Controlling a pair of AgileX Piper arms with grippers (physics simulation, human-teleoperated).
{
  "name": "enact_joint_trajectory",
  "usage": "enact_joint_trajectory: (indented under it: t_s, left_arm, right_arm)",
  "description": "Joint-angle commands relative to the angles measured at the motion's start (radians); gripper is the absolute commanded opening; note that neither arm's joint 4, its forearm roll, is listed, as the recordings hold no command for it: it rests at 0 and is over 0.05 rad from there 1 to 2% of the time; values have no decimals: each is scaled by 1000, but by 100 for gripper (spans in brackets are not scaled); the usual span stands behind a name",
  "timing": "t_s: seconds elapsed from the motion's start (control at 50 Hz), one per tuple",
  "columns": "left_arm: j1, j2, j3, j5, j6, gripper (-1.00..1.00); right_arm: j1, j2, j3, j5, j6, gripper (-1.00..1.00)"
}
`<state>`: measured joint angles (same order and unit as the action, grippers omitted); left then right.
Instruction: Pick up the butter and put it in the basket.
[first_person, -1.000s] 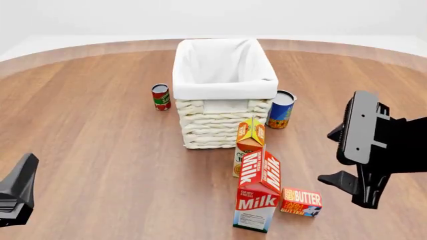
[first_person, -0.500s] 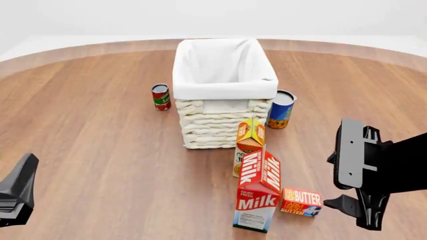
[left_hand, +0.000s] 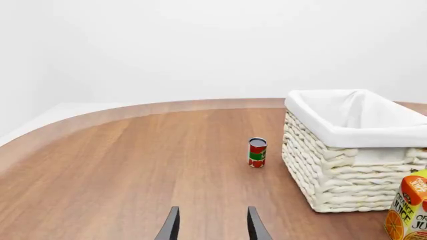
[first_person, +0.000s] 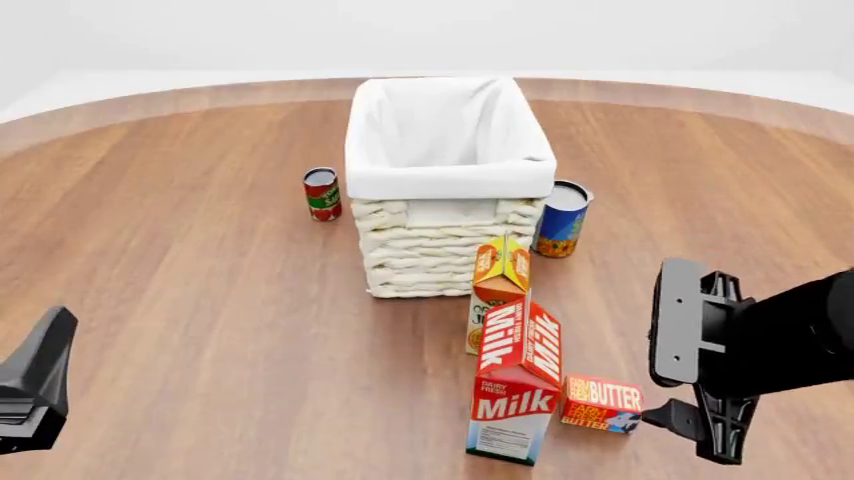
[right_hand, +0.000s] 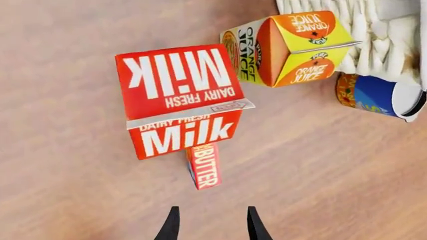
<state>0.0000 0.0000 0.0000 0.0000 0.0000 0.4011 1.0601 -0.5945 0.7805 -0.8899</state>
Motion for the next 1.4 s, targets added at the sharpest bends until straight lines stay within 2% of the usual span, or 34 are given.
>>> enact_joint_trajectory:
  t_s: [0.02,0.18,0.46,0.56,0.62,0.92,1.4]
  left_arm:
    - [0,0,0,0,0,100]
    - [0,0,0,0,0,100]
    - [0,0,0,0,0,100]
    - [0,0,0,0,0,100]
    - [0,0,0,0,0,100]
    - [0,0,0,0,0,100]
    - [0,0,0,0,0,100]
  right_arm:
    - [12,80,8,-69,18,100]
    - [6,135,9,-110,19,100]
    - [-81,159,48,-146,-44,100]
    - [-91,159,61,-157,-48,100]
    - [-73,169,61,-167,-28,100]
    - [-80,217,78,-228,-27,100]
    - [-38,318,97,-335,24,100]
